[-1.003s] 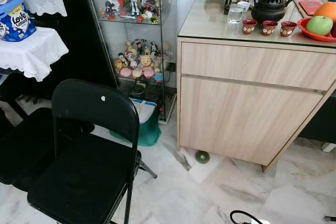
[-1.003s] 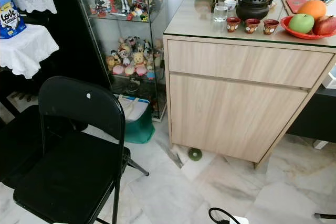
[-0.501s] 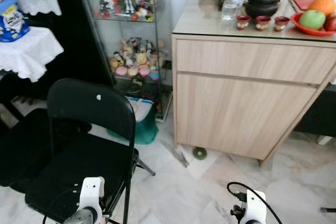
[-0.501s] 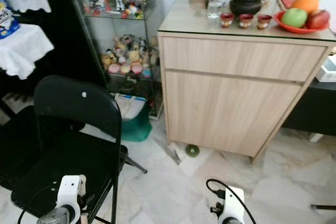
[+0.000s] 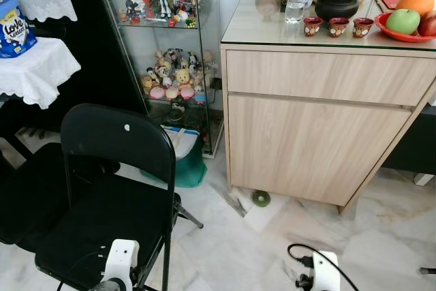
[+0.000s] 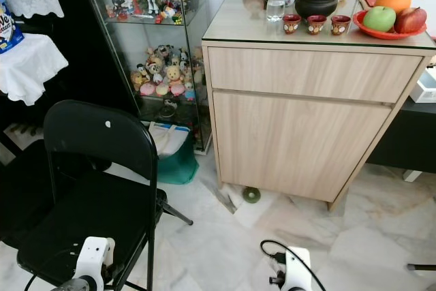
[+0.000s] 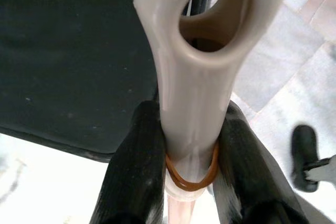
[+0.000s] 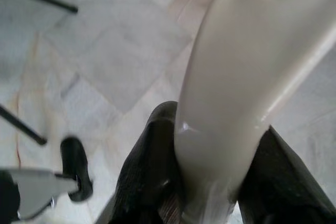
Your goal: Sweep floor
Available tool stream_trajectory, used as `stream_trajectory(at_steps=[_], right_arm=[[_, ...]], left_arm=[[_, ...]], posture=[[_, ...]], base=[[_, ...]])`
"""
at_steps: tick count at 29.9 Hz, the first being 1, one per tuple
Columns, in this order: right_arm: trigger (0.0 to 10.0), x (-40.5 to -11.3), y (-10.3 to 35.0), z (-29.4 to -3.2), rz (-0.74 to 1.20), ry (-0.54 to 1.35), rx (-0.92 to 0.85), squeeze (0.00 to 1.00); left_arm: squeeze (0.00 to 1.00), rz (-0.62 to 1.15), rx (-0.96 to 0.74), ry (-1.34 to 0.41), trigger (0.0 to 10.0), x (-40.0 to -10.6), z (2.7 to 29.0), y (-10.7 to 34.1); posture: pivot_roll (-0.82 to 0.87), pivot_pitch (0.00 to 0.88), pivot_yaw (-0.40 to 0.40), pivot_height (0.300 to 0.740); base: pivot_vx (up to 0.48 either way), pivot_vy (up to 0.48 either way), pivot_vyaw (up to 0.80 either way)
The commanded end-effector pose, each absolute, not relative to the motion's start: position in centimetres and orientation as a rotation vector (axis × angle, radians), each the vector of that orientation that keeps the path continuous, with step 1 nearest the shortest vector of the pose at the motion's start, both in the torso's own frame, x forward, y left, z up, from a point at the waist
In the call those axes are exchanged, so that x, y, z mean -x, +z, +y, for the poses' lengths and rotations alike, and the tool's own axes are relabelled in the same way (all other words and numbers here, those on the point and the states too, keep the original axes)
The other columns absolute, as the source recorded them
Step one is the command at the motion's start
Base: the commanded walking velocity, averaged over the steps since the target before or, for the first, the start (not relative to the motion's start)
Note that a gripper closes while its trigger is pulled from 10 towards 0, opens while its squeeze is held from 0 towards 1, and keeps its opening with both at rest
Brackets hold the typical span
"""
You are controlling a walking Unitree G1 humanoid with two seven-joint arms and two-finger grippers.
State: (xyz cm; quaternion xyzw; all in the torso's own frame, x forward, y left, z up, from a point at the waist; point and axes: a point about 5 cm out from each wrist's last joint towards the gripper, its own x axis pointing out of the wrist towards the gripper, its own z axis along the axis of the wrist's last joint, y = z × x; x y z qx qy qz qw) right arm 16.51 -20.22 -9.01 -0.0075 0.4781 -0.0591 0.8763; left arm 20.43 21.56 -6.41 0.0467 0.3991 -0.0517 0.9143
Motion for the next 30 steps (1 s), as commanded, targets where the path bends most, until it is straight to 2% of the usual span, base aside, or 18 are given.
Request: stream_trajectory(at_steps=[1, 13, 27, 30], right_arm=[[10.0, -15.8, -9.3, -20.4, 1.019, -0.145, 0.017, 0.00], [10.0, -14.5, -9.7, -20.5, 1.005, -0.182, -0.035, 0.00], [10.0, -15.1, -9.4, -20.6, 0.993, -0.156, -0.033, 0.00], [10.0, -15.2, -9.4, -20.8, 0.989, -0.153, -0.036, 0.00]], left_arm=[[0.00, 0.840, -0.151, -0.128, 10.0, -20.1, 22.2, -6.5], [0.00, 0.834, -0.181, -0.126, 10.0, -20.3, 23.0, -6.1], [0.00, 0.829, -0.149, -0.082, 10.0, -19.6, 23.2, -6.4], [0.00, 0.835, -0.143, -0.079, 10.0, -19.2, 23.2, -6.6]], posture=[[-0.15, 0.000, 0.139, 0.740], [-0.16, 0.000, 0.164, 0.740], [-0.07, 0.000, 0.115, 0.740], [-0.06, 0.006, 0.102, 0.740]], base=[[0.000, 0.000, 0.00], [0.000, 0.000, 0.00], [0.000, 0.000, 0.00], [-0.285, 0.000, 0.00]])
